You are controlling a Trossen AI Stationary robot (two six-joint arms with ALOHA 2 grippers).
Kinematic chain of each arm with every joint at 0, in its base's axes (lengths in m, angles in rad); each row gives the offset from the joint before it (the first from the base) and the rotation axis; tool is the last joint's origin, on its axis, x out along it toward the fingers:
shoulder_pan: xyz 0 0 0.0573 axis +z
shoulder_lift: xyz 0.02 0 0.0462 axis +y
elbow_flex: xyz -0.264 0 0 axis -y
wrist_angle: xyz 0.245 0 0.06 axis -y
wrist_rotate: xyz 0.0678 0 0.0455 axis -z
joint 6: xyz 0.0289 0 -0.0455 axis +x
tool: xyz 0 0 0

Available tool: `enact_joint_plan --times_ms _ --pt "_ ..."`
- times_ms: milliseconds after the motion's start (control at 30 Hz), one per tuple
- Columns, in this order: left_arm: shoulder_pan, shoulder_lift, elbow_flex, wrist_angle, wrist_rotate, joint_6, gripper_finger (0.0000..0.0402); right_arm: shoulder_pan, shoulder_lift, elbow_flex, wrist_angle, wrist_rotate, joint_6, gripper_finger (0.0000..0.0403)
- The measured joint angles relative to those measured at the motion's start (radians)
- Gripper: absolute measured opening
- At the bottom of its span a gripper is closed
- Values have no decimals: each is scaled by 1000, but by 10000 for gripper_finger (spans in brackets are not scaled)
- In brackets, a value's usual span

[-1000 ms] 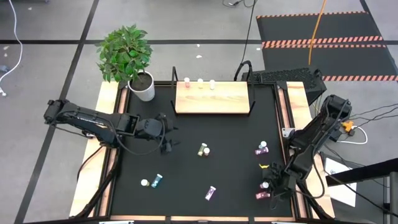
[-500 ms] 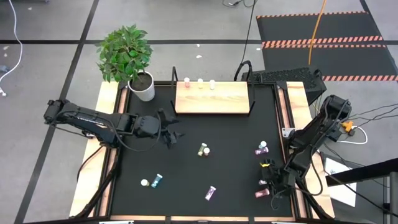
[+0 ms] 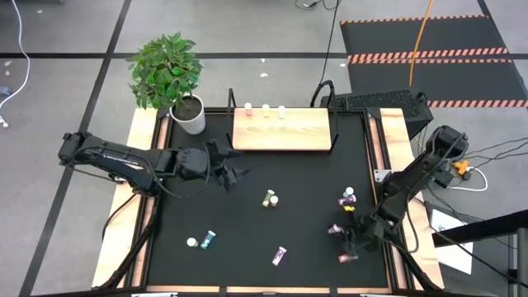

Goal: Pick and place medicine bottles onto shelf by color
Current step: Put the bottom right violet pill bottle on the shelf

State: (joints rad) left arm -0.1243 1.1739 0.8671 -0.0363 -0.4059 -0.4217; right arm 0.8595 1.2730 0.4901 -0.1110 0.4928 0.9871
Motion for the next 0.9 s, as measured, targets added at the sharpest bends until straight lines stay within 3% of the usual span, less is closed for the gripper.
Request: enact_joint_plan --times_ms 67,200,300,433,700,900 --pt "13 34 1 89 53 39 335 -84 -33 10 13 -23 18 94" --pt "28 113 23 185 150 131 335 -266 -67 53 31 -126 -109 103" --pt "37 161 47 160 192 194 335 -390 -37 89 28 -165 -276 106" --pt "41 208 73 165 241 263 335 -538 49 177 17 -296 -434 107" --pt "57 250 81 190 447 307 335 -617 251 509 -167 -365 -683 108" --pt "56 249 81 192 455 380 335 -643 321 631 -119 -336 -737 108"
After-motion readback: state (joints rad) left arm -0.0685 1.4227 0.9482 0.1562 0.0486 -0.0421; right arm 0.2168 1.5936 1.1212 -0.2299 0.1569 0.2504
